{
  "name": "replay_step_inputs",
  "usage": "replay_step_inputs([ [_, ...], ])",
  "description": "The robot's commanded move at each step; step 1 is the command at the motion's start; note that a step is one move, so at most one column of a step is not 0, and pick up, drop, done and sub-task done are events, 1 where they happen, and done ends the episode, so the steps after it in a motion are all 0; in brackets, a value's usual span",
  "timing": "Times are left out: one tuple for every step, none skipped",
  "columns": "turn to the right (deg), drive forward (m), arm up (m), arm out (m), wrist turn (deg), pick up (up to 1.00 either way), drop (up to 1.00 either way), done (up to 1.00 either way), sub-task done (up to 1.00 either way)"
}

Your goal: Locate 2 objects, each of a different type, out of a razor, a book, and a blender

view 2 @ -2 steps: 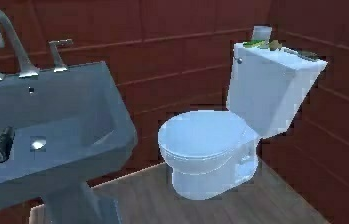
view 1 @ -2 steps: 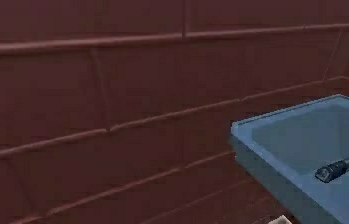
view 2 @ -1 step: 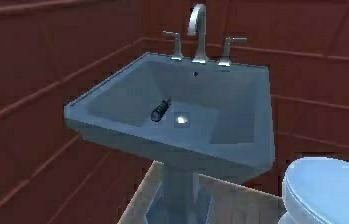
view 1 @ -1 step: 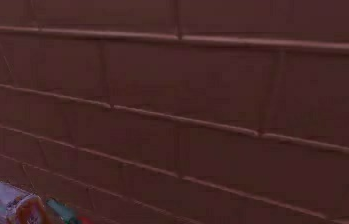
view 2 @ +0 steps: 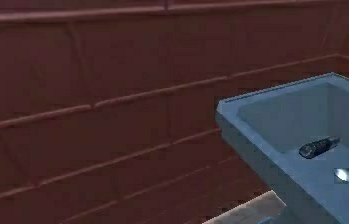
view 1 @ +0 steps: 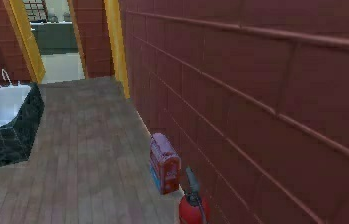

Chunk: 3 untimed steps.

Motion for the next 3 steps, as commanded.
replay_step_inputs([
  [-21.0, 0.0, 0.0, 0.0, 0.0, 0.0, 0.0, 0.0, 0.0],
  [-3.0, 0.0, 0.0, 0.0, 0.0, 0.0, 0.0, 0.0, 0.0],
  [0.0, 1.0, 0.0, 0.0, 0.0, 0.0, 0.0, 0.0, 0.0],
])
